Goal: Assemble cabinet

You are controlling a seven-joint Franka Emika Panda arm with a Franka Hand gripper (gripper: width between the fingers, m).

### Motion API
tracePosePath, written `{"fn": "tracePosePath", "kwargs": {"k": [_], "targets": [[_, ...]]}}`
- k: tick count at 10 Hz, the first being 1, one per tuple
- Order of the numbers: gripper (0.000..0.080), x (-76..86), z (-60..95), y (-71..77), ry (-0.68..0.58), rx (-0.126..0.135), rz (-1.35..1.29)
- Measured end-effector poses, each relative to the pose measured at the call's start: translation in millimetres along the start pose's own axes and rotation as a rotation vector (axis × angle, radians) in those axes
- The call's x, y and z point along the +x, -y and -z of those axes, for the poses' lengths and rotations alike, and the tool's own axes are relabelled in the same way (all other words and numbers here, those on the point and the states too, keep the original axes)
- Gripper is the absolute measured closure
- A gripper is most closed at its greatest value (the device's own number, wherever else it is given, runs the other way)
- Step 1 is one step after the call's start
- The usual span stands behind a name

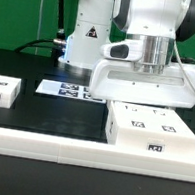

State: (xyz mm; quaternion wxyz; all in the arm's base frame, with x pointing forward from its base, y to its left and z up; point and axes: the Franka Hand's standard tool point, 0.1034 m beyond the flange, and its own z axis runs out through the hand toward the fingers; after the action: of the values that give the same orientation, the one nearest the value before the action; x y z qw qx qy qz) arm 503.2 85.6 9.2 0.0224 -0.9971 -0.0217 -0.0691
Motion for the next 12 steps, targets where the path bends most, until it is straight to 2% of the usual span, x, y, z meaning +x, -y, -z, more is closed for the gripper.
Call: {"fn": "tracePosePath", "kwargs": {"k": [2,3,6,7,8,9,10,11,12], "targets": [[0.0002,-1.9,0.0,-11.2,0.007,-0.004,0.025],[0.0002,-2.3,0.1,-12.0,0.006,-0.003,0.032],[0.0002,-2.0,0.1,-4.3,0.001,-0.001,0.037],[0.0092,-1.7,0.1,-3.7,-0.001,-0.001,0.038],[0.0274,-1.2,0.1,-3.4,-0.004,0.0,0.039],[0.0421,-1.0,0.1,-3.4,-0.005,0.0,0.04],[0.0421,-0.9,0.1,-3.5,-0.006,0.0,0.045],[0.0579,-1.0,0.0,-3.7,-0.007,-0.001,0.048],[0.0579,-1.1,0.0,-3.8,-0.008,-0.001,0.049]]}}
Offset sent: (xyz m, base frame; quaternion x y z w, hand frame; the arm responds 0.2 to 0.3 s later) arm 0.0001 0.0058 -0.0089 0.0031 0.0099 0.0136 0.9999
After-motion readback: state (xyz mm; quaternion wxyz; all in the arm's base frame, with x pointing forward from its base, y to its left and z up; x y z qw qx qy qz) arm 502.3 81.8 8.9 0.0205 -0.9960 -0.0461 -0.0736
